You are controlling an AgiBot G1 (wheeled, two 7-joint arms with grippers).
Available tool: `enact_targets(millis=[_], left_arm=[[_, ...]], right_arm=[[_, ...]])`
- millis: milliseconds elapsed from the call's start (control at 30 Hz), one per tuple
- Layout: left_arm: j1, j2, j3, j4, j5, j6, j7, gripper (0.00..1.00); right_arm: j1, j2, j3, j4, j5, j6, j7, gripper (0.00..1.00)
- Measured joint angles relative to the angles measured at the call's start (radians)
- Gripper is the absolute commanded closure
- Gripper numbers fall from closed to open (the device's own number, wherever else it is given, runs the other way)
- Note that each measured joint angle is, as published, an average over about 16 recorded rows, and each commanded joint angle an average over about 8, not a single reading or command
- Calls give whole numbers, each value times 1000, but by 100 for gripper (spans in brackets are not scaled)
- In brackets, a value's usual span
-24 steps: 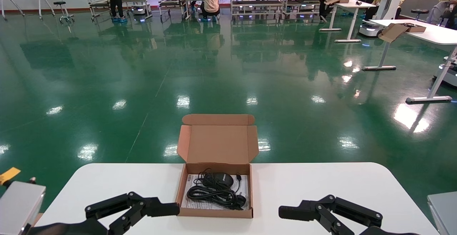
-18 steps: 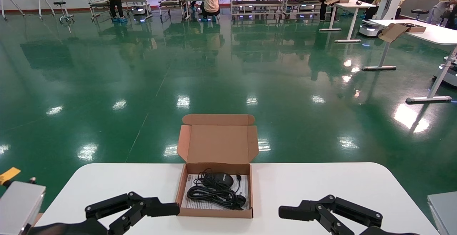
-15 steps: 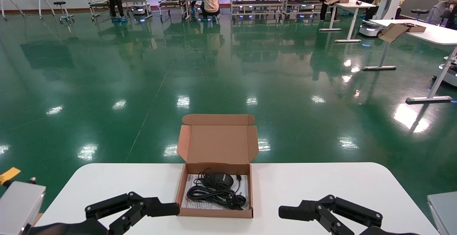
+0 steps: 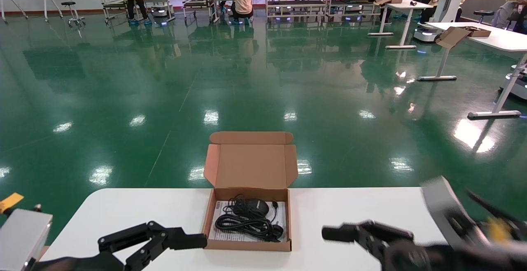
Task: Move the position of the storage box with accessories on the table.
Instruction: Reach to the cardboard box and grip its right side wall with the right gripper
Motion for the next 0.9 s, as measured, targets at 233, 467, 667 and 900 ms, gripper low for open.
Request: enact_targets(millis=[233, 467, 667, 900], left_arm=[[0, 0, 0, 0, 0, 0, 0, 0], [0, 0, 0, 0, 0, 0, 0, 0], [0, 0, 0, 0, 0, 0, 0, 0], [0, 0, 0, 0, 0, 0, 0, 0]], right_arm=[[216, -129, -120, -128, -201, 31, 176, 0], [401, -307, -211, -375, -374, 52, 165, 0], [501, -450, -260, -608, -465, 88, 93, 0], [556, -555, -271, -815, -493, 137, -48, 0]])
